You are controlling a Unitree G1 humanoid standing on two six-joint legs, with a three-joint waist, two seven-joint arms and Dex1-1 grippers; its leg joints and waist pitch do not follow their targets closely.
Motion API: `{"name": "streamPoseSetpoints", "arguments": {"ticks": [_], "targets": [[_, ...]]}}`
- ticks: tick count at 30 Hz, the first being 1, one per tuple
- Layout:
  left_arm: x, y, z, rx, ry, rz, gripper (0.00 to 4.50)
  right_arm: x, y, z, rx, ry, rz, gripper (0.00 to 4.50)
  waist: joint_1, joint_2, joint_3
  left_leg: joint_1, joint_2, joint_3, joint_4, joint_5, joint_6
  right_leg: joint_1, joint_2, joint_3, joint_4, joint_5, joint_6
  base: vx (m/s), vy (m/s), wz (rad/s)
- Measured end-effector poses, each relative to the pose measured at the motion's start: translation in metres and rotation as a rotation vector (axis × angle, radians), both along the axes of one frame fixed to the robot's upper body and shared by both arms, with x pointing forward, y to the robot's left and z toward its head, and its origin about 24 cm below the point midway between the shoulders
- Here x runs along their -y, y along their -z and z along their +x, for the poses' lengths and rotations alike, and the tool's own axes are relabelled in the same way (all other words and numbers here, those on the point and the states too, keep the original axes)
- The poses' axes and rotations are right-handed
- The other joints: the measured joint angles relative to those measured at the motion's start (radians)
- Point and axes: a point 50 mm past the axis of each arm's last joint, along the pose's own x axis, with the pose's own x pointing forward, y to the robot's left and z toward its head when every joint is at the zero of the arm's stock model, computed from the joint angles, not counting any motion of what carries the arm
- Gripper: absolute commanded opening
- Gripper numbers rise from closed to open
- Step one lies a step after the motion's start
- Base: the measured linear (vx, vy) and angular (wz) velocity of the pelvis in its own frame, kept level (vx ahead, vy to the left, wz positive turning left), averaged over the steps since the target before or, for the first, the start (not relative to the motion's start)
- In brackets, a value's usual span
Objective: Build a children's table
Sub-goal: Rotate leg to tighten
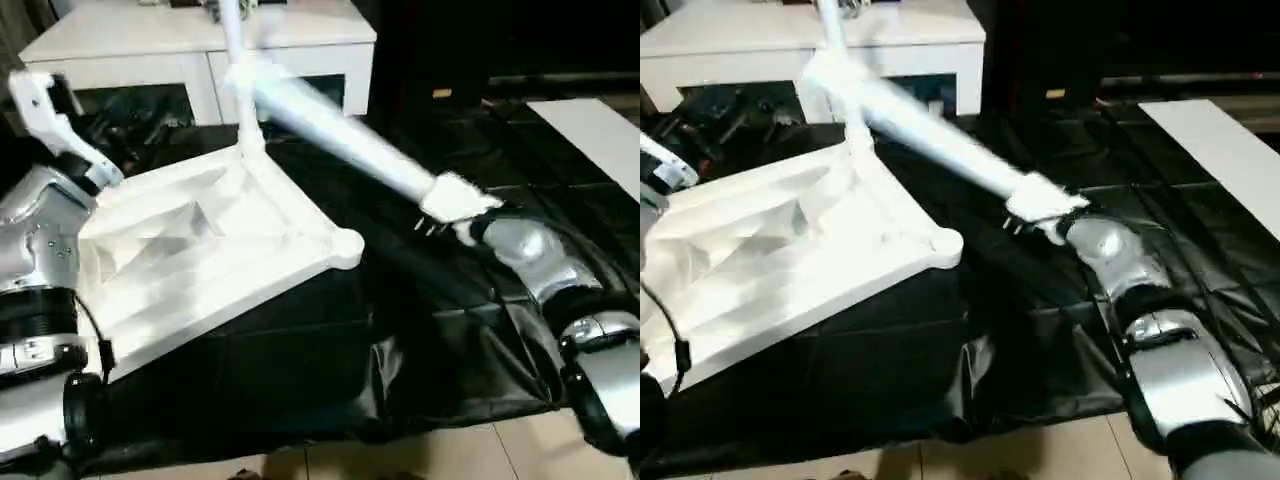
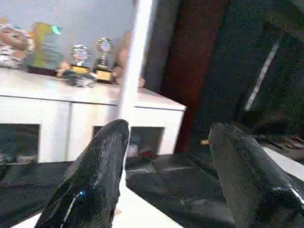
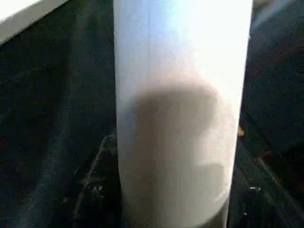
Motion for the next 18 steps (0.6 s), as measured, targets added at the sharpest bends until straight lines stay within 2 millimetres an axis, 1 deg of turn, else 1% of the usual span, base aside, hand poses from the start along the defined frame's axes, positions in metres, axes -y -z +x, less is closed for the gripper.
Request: {"name": "streamPoseSetpoints", "arguments": {"ticks": [1,2,3,4,5,8,9,11,12,14,17,18], "targets": [[0.001,0.001,0.001,-0.008,-0.011,0.002,3.07,-0.001,-0.002,0.001,-0.002,0.003,0.053,1.84,0.0,0.0,0.0,0.0,0.0,0.0,0.0,0.0,0.0,0.0,0.0,0.0,0.0,0.0,0.0,0.0,0.0,0.0],[0.006,0.005,0.003,-0.03,-0.018,0.016,3.07,-0.005,-0.006,0.002,-0.007,0.008,0.158,1.84,-0.001,0.0,0.0,0.0,0.0,0.0,0.0,0.0,0.0,0.0,0.0,0.0,0.0,0.0,0.0,0.0,0.0,0.0],[0.01,0.009,0.005,-0.047,-0.017,0.024,3.07,-0.008,-0.009,0.003,-0.008,0.005,0.221,1.84,0.001,0.0,0.0,0.0,0.0,0.0,0.0,0.0,0.0,0.0,0.0,0.0,0.0,0.0,0.0,0.0,0.0,0.0],[0.017,0.013,0.007,-0.065,-0.009,0.041,3.07,-0.012,-0.011,0.004,-0.019,0.004,0.289,1.84,0.003,-0.003,0.0,0.001,0.0,0.0,0.0,0.0,0.0,0.0,0.0,0.0,0.0,0.0,0.0,0.0,0.0,0.0],[0.029,0.017,0.009,-0.077,0.019,0.078,3.07,-0.016,-0.014,0.006,-0.043,0.015,0.401,1.84,0.008,-0.004,0.001,0.0,0.001,0.0,0.0,0.0,0.0,0.0,0.0,0.0,0.0,0.0,0.0,0.0,0.0,0.0],[0.059,0.033,0.006,-0.109,0.129,0.194,3.07,-0.021,-0.022,0.008,-0.106,0.004,0.611,1.84,0.023,-0.005,0.001,0.0,0.003,0.001,0.0,0.002,0.003,0.0,0.0,0.0,0.0,0.0,0.0,0.0,0.0,0.0],[0.066,0.036,0.004,-0.114,0.156,0.223,3.07,-0.022,-0.024,0.009,-0.129,-0.009,0.664,1.84,0.026,-0.005,0.001,-0.001,0.003,0.001,0.0,0.003,0.004,-0.001,0.0,0.0,-0.001,0.0,0.0,0.0,0.0,0.0],[0.078,0.042,0.001,-0.124,0.206,0.266,3.07,-0.024,-0.028,0.008,-0.166,-0.039,0.736,1.84,0.039,-0.007,0.002,-0.002,0.004,0.002,0.0,0.004,0.007,-0.002,0.0,0.0,0.0,0.0,0.0,0.0,0.0,0.0],[0.083,0.041,0.0,-0.12,0.228,0.275,3.07,-0.024,-0.029,0.008,-0.193,-0.056,0.768,1.84,0.045,-0.009,0.002,-0.002,0.005,0.002,0.0,0.004,0.006,-0.002,0.0,0.0,0.0,0.0,0.0,0.0,0.0,0.0],[0.098,0.037,-0.003,-0.102,0.292,0.29,3.35,-0.028,-0.028,0.006,-0.262,-0.101,0.809,1.84,0.053,-0.011,0.002,-0.001,0.006,0.003,0.0,0.003,0.004,-0.002,0.0,-0.001,0.0,0.0,0.0,0.0,0.0,0.0],[0.112,0.036,-0.006,-0.123,0.352,0.276,3.45,-0.039,-0.021,0.0,-0.362,-0.182,0.853,1.84,0.06,-0.011,0.002,0.0,0.007,0.005,0.0,0.003,0.004,-0.001,0.0,0.0,0.0,0.0,0.0,0.0,0.0,0.0],[0.115,0.036,-0.007,-0.133,0.369,0.268,3.68,-0.041,-0.018,-0.003,-0.394,-0.199,0.866,1.84,0.062,-0.011,0.002,-0.001,0.007,0.005,0.0,0.003,0.004,-0.001,0.0,0.0,0.0,0.0,0.0,0.0,0.0,0.0]]}}
